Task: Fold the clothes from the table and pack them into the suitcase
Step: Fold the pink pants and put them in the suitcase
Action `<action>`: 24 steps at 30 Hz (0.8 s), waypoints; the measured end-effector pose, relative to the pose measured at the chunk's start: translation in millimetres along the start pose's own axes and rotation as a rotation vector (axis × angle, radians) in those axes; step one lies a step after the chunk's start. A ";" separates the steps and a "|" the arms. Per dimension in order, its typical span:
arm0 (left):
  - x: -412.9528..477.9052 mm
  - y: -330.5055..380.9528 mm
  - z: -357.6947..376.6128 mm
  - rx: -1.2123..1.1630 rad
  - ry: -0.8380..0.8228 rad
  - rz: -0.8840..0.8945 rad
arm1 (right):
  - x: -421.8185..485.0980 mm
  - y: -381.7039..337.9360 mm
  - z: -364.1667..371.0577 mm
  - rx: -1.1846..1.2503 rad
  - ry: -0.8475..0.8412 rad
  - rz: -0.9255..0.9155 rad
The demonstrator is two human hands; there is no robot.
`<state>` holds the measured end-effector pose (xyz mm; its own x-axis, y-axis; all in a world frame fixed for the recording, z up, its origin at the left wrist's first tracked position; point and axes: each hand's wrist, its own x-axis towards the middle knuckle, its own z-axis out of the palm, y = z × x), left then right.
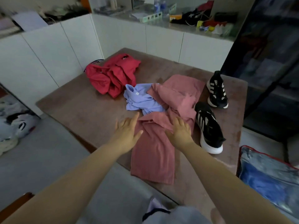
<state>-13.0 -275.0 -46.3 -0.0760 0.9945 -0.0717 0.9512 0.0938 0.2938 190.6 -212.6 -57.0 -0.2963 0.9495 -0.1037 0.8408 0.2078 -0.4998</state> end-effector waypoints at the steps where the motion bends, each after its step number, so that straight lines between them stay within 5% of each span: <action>1: 15.5 -3.8 -0.3 -0.006 -0.007 0.008 | 20.3 -0.4 -3.6 -0.009 0.012 0.005; 16: 192.8 -28.0 -3.2 -0.084 -0.110 0.361 | 175.5 9.0 5.5 -0.331 -0.026 0.006; 24: 276.7 -20.6 -2.0 0.085 -0.200 0.583 | 170.5 -1.6 -48.0 0.201 0.115 0.258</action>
<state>-54.2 -1.7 -70.3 0.5131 0.8523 -0.1018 0.8402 -0.4745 0.2624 160.5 -39.7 -32.6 -0.0232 0.9874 -0.1567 0.7720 -0.0819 -0.6303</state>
